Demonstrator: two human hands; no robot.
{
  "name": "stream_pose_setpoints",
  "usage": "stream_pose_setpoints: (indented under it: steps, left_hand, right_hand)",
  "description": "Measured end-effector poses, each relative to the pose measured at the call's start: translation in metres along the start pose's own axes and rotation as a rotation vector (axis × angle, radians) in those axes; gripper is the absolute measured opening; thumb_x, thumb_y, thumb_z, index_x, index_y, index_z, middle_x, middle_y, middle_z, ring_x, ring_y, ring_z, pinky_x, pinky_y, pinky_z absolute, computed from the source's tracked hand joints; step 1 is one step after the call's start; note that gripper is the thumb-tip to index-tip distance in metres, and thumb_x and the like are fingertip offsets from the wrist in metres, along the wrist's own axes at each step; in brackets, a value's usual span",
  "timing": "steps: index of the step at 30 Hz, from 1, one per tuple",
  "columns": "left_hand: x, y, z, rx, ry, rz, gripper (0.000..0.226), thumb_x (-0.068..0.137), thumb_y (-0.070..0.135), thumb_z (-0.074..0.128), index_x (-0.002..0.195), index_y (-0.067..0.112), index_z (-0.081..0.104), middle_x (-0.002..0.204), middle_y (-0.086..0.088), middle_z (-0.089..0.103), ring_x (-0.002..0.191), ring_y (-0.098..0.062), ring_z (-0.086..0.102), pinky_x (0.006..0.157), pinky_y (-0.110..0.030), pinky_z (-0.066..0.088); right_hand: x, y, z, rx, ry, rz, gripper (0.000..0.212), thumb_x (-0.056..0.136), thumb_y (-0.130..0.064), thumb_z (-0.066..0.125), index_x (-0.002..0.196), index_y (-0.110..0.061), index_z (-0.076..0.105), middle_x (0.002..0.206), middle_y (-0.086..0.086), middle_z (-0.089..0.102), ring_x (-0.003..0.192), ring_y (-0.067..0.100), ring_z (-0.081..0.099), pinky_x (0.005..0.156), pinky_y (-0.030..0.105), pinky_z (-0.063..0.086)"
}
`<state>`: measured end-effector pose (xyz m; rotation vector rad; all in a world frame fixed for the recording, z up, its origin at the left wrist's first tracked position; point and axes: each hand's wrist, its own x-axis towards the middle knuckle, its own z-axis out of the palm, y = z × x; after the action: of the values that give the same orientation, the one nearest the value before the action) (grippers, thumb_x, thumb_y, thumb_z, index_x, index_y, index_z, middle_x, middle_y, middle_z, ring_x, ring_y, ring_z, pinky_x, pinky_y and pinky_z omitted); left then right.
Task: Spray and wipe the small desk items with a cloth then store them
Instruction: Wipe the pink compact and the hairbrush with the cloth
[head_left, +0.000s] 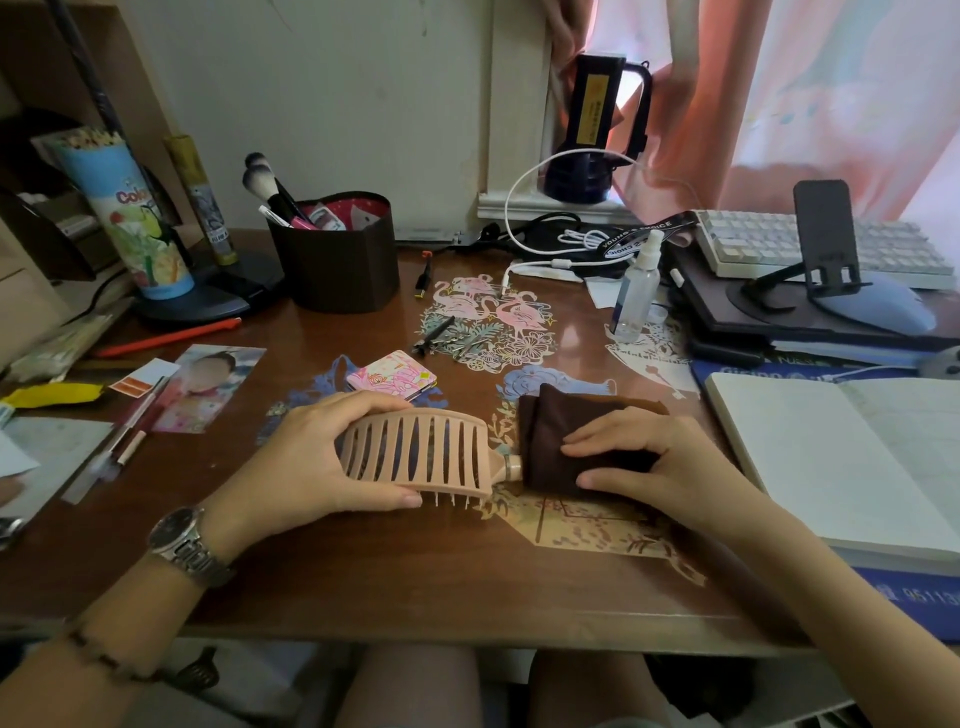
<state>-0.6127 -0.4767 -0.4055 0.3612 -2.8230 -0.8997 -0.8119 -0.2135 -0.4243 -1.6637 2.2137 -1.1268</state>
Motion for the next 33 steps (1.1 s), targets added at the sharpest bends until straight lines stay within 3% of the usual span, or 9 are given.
stream_pose_setpoints:
  steps: [3,8,11,18,25,28,31,33]
  left_hand:
    - [0.0,0.0,0.0,-0.005,0.003,0.006,0.072,0.04,0.086,0.062,0.106,0.064,0.041,0.116,0.034,0.047,0.109,0.016,0.042,0.081,-0.009,0.033]
    - [-0.001,0.006,0.0,0.015,0.006,0.006,0.066,0.044,0.073,0.068,0.104,0.06,0.041,0.112,0.037,0.044,0.104,0.03,0.033,0.075,-0.003,0.029]
    - [0.0,0.006,0.0,0.022,-0.014,0.006,0.069,0.042,0.08,0.063,0.104,0.061,0.041,0.112,0.038,0.044,0.106,0.028,0.034,0.076,-0.005,0.028]
    - [0.001,0.005,0.0,0.015,-0.024,0.006,0.077,0.035,0.091,0.054,0.105,0.063,0.039,0.112,0.039,0.043,0.105,0.025,0.036,0.077,-0.006,0.028]
    - [0.004,0.001,0.0,0.009,-0.01,0.025,0.073,0.039,0.088,0.059,0.106,0.063,0.041,0.115,0.035,0.047,0.109,0.017,0.042,0.081,-0.008,0.032]
    - [0.004,0.002,0.001,0.009,-0.007,0.03,0.074,0.039,0.088,0.059,0.106,0.062,0.042,0.114,0.037,0.046,0.109,0.021,0.039,0.08,-0.008,0.032]
    - [0.003,0.002,0.001,0.009,-0.007,0.031,0.071,0.041,0.085,0.061,0.106,0.063,0.041,0.113,0.038,0.045,0.109,0.023,0.037,0.079,-0.007,0.031]
    - [0.003,0.003,0.001,0.009,-0.008,0.029,0.07,0.042,0.081,0.063,0.106,0.062,0.041,0.113,0.038,0.044,0.109,0.025,0.035,0.079,-0.007,0.03]
  right_hand:
    - [0.01,-0.007,0.011,-0.061,0.009,-0.059,0.027,0.076,-0.03,0.075,0.103,-0.03,0.073,0.105,-0.017,0.069,0.102,-0.002,0.061,0.091,0.02,0.048]
    - [0.019,-0.017,0.023,-0.102,0.003,-0.123,0.025,0.079,-0.032,0.071,0.104,-0.028,0.073,0.105,-0.013,0.07,0.1,-0.001,0.062,0.087,0.027,0.053]
    - [0.018,-0.016,0.023,-0.123,-0.005,-0.13,0.025,0.081,-0.034,0.07,0.105,-0.029,0.072,0.107,-0.014,0.069,0.1,0.0,0.062,0.085,0.029,0.053]
    - [0.0,-0.005,-0.002,-0.113,0.005,-0.1,0.023,0.079,-0.03,0.071,0.102,-0.028,0.072,0.106,-0.017,0.068,0.101,-0.004,0.062,0.088,0.017,0.049]
    - [-0.015,0.009,-0.021,-0.069,0.064,-0.028,0.024,0.075,-0.025,0.074,0.099,-0.024,0.076,0.104,-0.013,0.071,0.099,-0.001,0.064,0.089,0.018,0.05]
    - [-0.016,0.007,-0.019,-0.105,0.058,-0.045,0.029,0.074,-0.033,0.075,0.103,-0.027,0.074,0.107,-0.016,0.069,0.103,-0.002,0.062,0.091,0.018,0.049]
    - [-0.018,0.004,-0.017,-0.229,-0.02,-0.048,0.05,0.072,-0.054,0.073,0.116,-0.033,0.066,0.117,-0.021,0.063,0.112,-0.006,0.055,0.097,0.017,0.045]
    - [-0.02,0.003,-0.014,-0.306,-0.021,-0.065,0.047,0.078,-0.054,0.066,0.12,-0.034,0.062,0.119,-0.022,0.061,0.113,-0.007,0.054,0.097,0.018,0.046]
